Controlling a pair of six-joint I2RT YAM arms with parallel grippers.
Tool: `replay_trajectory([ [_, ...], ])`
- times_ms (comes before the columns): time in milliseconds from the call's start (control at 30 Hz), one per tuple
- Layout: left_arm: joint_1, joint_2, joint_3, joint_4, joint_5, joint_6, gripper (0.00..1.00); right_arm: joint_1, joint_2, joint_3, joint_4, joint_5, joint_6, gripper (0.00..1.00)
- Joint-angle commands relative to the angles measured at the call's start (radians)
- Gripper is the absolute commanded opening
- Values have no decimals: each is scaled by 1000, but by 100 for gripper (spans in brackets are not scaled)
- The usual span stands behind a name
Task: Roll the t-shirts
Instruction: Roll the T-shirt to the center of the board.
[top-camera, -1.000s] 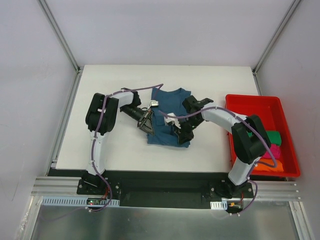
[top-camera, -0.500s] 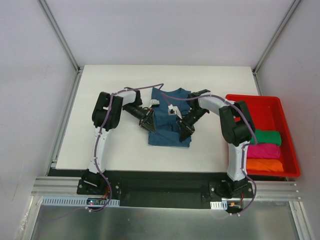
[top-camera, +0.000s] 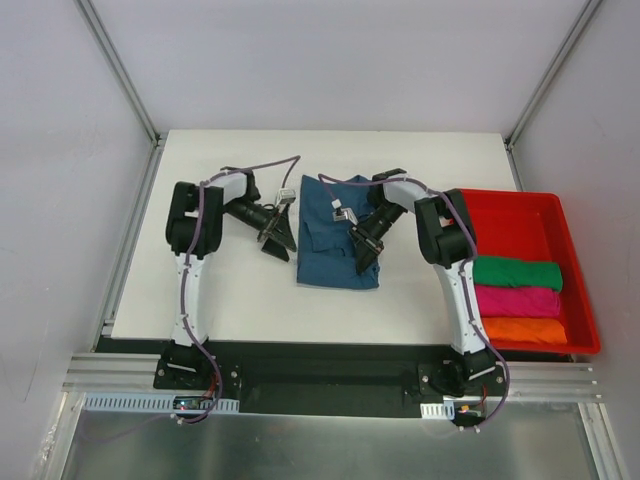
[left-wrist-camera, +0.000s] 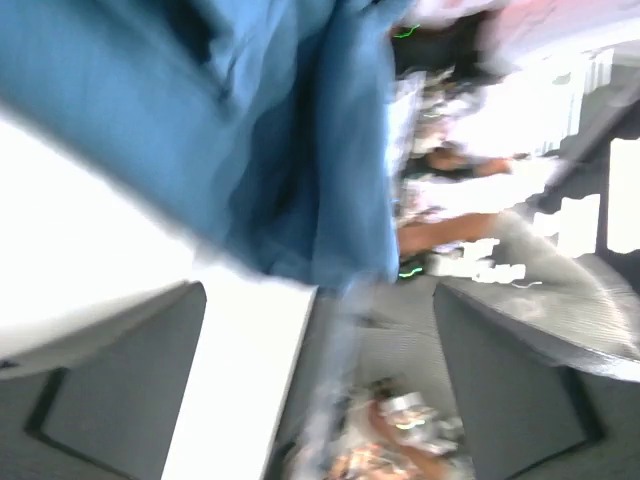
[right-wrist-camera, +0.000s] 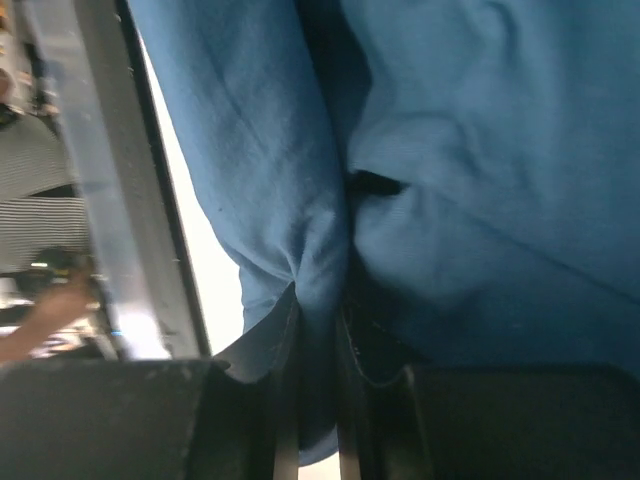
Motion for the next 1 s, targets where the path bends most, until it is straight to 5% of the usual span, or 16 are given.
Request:
replay_trajectory([
  [0, 35, -222, -53, 118, -164, -14, 99, -9, 96, 120, -289, 77, 60, 10],
  [167, 2, -483, -203, 329, -462, -28, 99, -3, 113, 144, -288, 93, 96, 11],
  [367, -110, -976, -490, 900, -901, -334, 99, 17, 104, 125, -259, 134, 122, 11],
  [400, -139, -1031, -501, 977, -1000, -491, 99, 17, 104, 124, -256, 136, 122, 11],
  [467, -163, -1021, -441, 1022, -927, -519, 99, 17, 102, 121, -254, 136, 122, 12],
  [533, -228, -1021, -397, 950, -741, -322, 96, 16, 101, 121, -254, 136, 122, 12],
  [600, -302, -1071, -448, 942, -742, -38, 99, 17, 102, 122, -256, 137, 120, 12],
  [767, -498, -1229, -825, 1113, -738, 392, 91, 19, 111, 131, -260, 139, 130, 13],
  [967, -541, -1194, -919, 1134, -681, 500, 85, 19, 144, 171, -300, 136, 127, 14],
])
